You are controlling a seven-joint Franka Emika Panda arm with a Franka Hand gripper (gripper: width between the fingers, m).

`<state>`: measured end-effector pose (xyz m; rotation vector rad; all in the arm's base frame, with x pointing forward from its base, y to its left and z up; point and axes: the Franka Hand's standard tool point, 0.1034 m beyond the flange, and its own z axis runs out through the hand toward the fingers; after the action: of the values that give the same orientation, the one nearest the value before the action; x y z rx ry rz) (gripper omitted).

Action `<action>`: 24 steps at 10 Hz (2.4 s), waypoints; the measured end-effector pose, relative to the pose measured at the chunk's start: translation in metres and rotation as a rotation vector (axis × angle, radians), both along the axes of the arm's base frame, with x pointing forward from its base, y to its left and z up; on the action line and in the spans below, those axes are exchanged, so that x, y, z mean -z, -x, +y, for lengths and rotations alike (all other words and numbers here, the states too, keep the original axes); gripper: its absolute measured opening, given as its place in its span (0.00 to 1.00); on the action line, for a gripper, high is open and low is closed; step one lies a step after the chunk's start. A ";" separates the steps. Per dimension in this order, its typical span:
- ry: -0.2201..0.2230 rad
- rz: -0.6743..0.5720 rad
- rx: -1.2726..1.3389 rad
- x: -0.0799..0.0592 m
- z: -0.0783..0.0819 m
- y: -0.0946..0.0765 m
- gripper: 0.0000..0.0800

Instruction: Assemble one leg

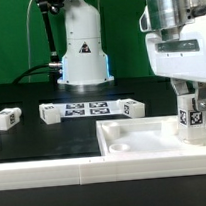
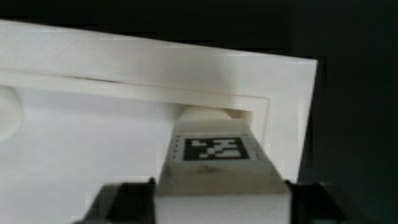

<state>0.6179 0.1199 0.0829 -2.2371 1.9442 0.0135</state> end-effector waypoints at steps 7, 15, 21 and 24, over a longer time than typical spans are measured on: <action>0.074 -0.044 -0.564 -0.002 0.004 0.000 0.81; 0.173 -0.092 -1.231 -0.001 0.001 -0.001 0.81; 0.192 -0.118 -1.494 0.001 -0.010 -0.002 0.66; 0.191 -0.119 -1.494 0.001 -0.010 -0.002 0.36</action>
Offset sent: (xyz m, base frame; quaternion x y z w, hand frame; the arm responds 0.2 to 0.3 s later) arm 0.0034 -0.0030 0.0038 -0.0121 -0.0044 -0.1735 0.9847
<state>0.6201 0.1103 0.0815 -3.0747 -0.1178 -0.1039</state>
